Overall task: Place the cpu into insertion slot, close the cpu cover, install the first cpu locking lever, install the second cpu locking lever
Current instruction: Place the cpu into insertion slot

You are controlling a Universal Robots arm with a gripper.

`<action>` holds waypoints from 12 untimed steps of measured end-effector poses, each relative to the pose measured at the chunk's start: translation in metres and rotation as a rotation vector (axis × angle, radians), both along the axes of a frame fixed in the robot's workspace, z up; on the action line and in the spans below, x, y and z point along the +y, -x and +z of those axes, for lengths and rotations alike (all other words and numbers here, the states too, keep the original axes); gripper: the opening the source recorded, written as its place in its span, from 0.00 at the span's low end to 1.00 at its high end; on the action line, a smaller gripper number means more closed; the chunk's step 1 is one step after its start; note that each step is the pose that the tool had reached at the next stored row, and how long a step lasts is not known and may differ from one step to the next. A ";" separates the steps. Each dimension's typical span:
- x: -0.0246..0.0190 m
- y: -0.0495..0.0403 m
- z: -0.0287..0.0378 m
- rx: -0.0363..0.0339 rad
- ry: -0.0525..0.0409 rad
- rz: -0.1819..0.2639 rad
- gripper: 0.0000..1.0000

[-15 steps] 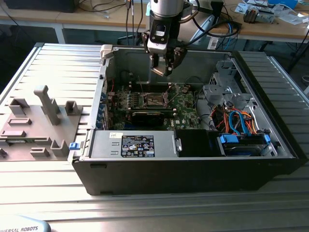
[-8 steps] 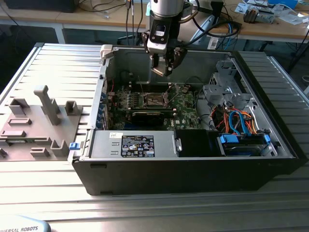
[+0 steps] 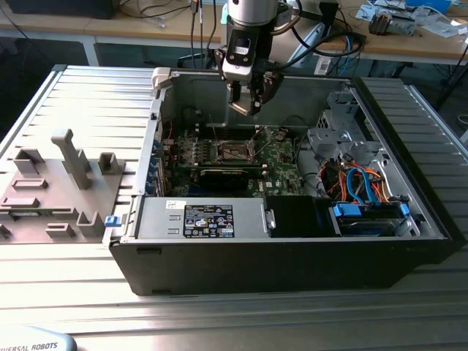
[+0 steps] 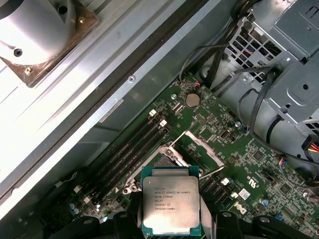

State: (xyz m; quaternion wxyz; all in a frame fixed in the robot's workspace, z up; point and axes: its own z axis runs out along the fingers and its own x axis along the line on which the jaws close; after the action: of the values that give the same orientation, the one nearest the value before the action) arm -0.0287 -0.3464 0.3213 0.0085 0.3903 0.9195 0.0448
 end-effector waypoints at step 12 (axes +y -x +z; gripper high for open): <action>0.0000 0.0000 0.0000 0.0000 0.0000 -0.007 0.54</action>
State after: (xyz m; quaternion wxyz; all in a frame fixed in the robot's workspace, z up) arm -0.0287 -0.3464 0.3213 0.0087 0.3937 0.9181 0.0447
